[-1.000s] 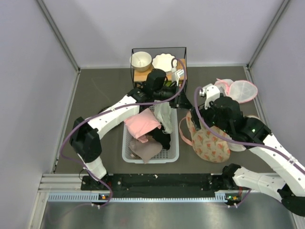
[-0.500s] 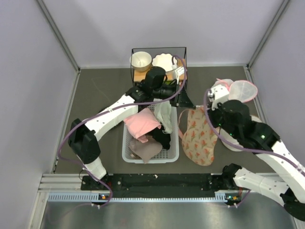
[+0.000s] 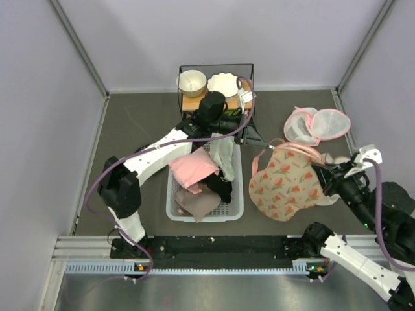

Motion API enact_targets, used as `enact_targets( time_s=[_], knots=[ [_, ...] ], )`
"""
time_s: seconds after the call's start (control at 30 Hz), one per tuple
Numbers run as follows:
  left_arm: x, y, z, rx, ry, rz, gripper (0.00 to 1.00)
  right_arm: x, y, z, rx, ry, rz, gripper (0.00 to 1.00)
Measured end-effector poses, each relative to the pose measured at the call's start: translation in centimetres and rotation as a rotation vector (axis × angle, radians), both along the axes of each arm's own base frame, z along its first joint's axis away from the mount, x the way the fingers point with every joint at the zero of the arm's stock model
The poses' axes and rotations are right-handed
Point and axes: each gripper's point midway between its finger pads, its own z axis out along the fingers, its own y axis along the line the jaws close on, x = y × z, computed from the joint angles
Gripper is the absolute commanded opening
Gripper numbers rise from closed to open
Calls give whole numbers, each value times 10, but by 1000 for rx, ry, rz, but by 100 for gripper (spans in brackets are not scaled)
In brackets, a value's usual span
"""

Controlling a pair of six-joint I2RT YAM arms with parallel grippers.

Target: Unzip the laundry bag and remove the bra

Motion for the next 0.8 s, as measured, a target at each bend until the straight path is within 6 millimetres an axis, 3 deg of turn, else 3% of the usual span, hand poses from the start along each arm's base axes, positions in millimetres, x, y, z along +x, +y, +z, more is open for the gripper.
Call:
enact_targets(
  time_s=[0.03, 0.07, 0.13, 0.23, 0.43, 0.8],
  knots=[
    [2, -1, -4, 6, 9, 3, 0, 2, 1, -4, -8, 14, -7, 14],
    [3, -2, -7, 12, 15, 5, 0, 4, 2, -9, -17, 29, -13, 42],
    [7, -5, -13, 26, 28, 17, 0, 9, 6, -17, -33, 63, -21, 75],
    [13, -13, -16, 41, 36, 23, 0, 18, 11, -30, -84, 117, -36, 94],
    [5, -31, -13, 37, 20, -17, 0, 36, 21, -53, -203, 209, -60, 98],
    [-3, -33, -20, 62, 21, -39, 0, 51, 37, -79, -305, 316, -52, 99]
  ],
)
